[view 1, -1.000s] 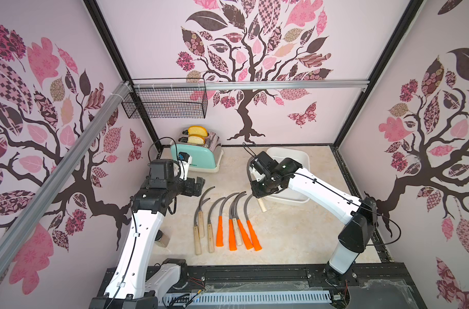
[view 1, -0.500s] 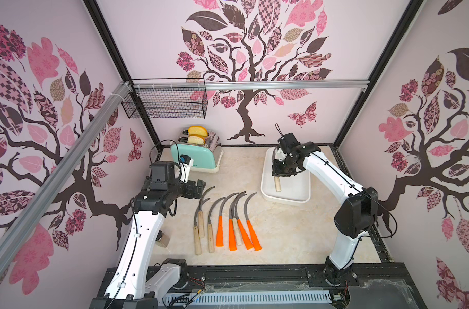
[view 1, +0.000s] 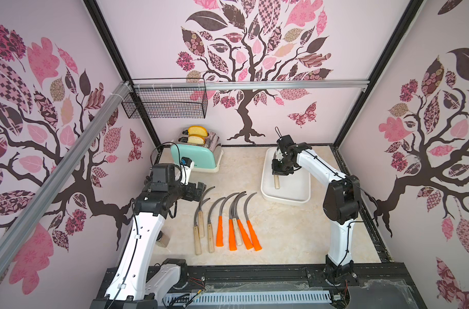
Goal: Put small sickles into storage boxes
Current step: Adjust the storage box at the center of the board.
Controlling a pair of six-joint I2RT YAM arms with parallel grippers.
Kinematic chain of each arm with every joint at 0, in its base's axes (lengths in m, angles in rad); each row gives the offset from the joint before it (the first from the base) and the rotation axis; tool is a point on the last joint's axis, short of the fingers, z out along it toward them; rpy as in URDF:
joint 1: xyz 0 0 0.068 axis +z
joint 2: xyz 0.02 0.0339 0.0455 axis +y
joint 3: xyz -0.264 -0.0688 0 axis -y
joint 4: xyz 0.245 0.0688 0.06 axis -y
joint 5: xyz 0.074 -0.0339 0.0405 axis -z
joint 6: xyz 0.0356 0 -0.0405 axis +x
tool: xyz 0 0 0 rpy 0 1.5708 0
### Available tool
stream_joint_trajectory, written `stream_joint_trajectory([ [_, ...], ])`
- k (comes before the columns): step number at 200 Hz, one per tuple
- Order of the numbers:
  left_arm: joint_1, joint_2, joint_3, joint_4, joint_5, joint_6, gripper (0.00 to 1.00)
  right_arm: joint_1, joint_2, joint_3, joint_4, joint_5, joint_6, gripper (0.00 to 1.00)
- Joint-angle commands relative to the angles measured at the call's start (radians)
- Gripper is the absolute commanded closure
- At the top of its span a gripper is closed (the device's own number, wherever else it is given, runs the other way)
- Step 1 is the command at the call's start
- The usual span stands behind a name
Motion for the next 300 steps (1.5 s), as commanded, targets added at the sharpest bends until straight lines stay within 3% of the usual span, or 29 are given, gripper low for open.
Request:
stream_joint_trajectory([
  [1, -0.004, -0.01, -0.015, 0.0, 0.011, 0.01, 0.02, -0.013, 0.023, 0.012, 0.032, 0.005, 0.001, 0.88],
  [128, -0.006, -0.005, -0.022, -0.006, 0.006, 0.02, 0.02, -0.015, 0.066, -0.113, 0.073, -0.074, 0.015, 0.87],
  [300, -0.008, -0.016, -0.031, 0.004, -0.006, 0.021, 0.02, -0.014, -0.05, -0.348, 0.131, -0.113, -0.014, 0.85],
])
